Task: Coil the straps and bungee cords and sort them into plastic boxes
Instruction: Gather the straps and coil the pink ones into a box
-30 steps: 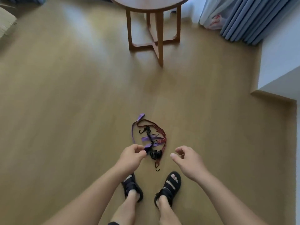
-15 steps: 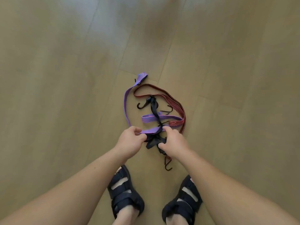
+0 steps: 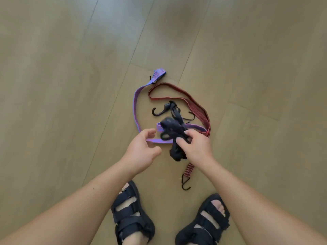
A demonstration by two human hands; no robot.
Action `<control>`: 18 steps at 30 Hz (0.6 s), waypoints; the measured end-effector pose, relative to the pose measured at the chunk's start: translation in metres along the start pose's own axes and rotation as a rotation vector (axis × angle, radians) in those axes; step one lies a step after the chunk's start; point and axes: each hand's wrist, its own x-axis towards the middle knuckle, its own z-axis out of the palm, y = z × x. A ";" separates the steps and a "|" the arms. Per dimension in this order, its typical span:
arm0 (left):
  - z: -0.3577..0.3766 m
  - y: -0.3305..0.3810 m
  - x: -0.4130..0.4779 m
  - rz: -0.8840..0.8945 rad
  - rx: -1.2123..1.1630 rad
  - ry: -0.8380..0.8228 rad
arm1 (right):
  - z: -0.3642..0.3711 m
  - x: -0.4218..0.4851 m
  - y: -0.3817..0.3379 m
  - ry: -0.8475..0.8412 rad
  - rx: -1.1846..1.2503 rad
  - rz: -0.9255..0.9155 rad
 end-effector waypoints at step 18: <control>-0.005 0.032 0.023 0.048 -0.216 0.091 | -0.055 0.034 -0.032 0.170 0.173 0.014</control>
